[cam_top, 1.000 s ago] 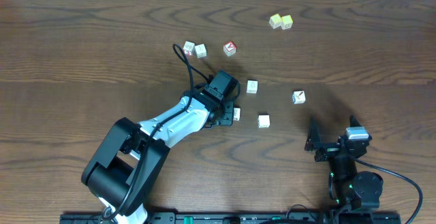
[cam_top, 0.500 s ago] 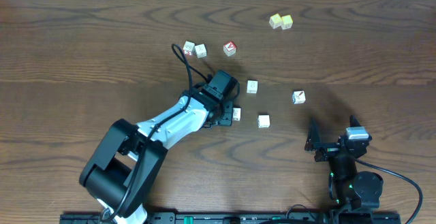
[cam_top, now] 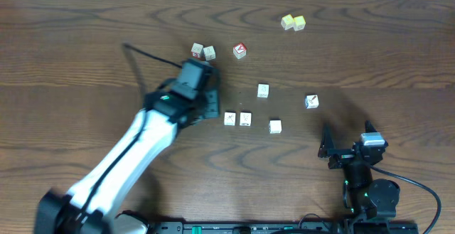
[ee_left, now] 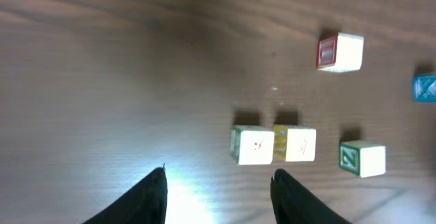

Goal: Lift 5 blocks
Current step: 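Retract the left arm toward rest and raise the right arm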

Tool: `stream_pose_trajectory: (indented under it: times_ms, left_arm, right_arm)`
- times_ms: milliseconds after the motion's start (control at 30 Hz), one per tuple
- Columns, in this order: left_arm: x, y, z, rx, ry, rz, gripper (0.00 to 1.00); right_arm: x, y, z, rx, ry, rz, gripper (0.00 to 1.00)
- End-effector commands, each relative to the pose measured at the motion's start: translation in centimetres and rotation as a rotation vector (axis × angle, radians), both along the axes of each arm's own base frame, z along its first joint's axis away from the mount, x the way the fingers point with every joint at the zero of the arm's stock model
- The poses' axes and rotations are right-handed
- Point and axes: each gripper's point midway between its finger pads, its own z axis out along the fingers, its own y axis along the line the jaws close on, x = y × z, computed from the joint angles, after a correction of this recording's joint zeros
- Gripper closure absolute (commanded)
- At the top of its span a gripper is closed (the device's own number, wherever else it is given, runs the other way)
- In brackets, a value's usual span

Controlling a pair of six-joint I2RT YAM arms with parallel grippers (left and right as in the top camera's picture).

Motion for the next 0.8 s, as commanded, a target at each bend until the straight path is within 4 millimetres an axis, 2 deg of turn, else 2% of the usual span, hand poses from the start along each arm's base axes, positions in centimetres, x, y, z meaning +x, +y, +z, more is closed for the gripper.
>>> stream_pose_trajectory:
  times_ms: [0,133,267,400,500,533,600,700,733,767]
  left_arm:
    - [-0.3,3.7,4.1,-0.022,-0.065,0.102,0.41]
    - [-1.9,9.4,5.1,0.021,-0.035,0.255,0.27]
    - [-3.9,15.3,3.9,0.144,0.057,0.426,0.19]
    - [-5.8,17.8,2.4,0.171,0.16,0.508,0.15]
    - [-6.4,18.6,1.9,0.177,0.195,0.536,0.15]
    - [-6.4,18.7,1.8,0.177,0.198,0.541,0.15]
    - [-6.4,18.6,1.8,0.168,0.202,0.553,0.15]
    - [-6.4,18.6,1.8,0.146,0.207,0.607,0.15]
    - [-6.4,18.6,1.8,0.141,0.208,0.62,0.15]
    - [-6.4,18.6,1.8,0.139,0.208,0.623,0.15]
  right_arm:
    - [0.0,-0.1,-0.1,0.006,0.001,-0.005,0.01]
    - [0.0,-0.1,-0.1,0.006,0.001,-0.005,0.01]
    - [0.0,-0.1,-0.1,0.006,0.001,-0.005,0.01]
    - [0.0,-0.4,0.0,-0.011,-0.001,-0.023,0.01]
    - [0.0,-0.3,0.4,0.002,-0.017,-0.019,0.01]
    - [0.0,0.5,0.7,0.051,-0.026,0.028,0.01]
    - [-0.6,3.5,0.8,0.204,0.002,0.195,0.01]
    - [-3.0,8.4,0.8,0.432,0.117,0.494,0.01]
    - [-3.8,9.5,0.9,0.489,0.155,0.567,0.01]
    - [-3.9,9.7,1.2,0.526,0.159,0.58,0.01]
